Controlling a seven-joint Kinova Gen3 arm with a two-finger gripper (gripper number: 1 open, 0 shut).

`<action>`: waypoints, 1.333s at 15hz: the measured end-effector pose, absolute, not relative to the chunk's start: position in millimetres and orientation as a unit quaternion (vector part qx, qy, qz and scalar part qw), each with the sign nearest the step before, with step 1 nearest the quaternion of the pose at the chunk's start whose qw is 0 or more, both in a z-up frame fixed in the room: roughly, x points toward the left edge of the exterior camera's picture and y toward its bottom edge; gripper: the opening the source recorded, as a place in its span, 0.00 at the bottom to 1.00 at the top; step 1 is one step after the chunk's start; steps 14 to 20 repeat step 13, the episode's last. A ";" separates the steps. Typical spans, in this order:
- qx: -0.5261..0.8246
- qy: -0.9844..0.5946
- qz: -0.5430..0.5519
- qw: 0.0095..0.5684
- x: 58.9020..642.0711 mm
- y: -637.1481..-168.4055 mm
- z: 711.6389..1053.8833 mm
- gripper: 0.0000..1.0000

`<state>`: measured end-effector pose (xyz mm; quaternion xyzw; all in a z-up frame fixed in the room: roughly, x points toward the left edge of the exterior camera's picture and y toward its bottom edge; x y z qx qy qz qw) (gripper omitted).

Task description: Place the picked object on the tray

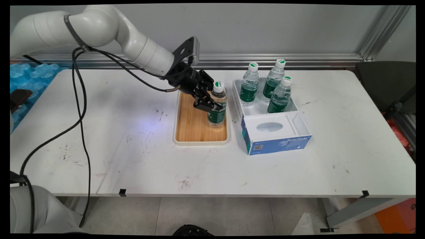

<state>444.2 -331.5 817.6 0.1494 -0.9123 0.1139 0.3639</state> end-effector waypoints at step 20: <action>0.139 -0.914 0.114 0.365 443.1 -338.4 805.6 1.00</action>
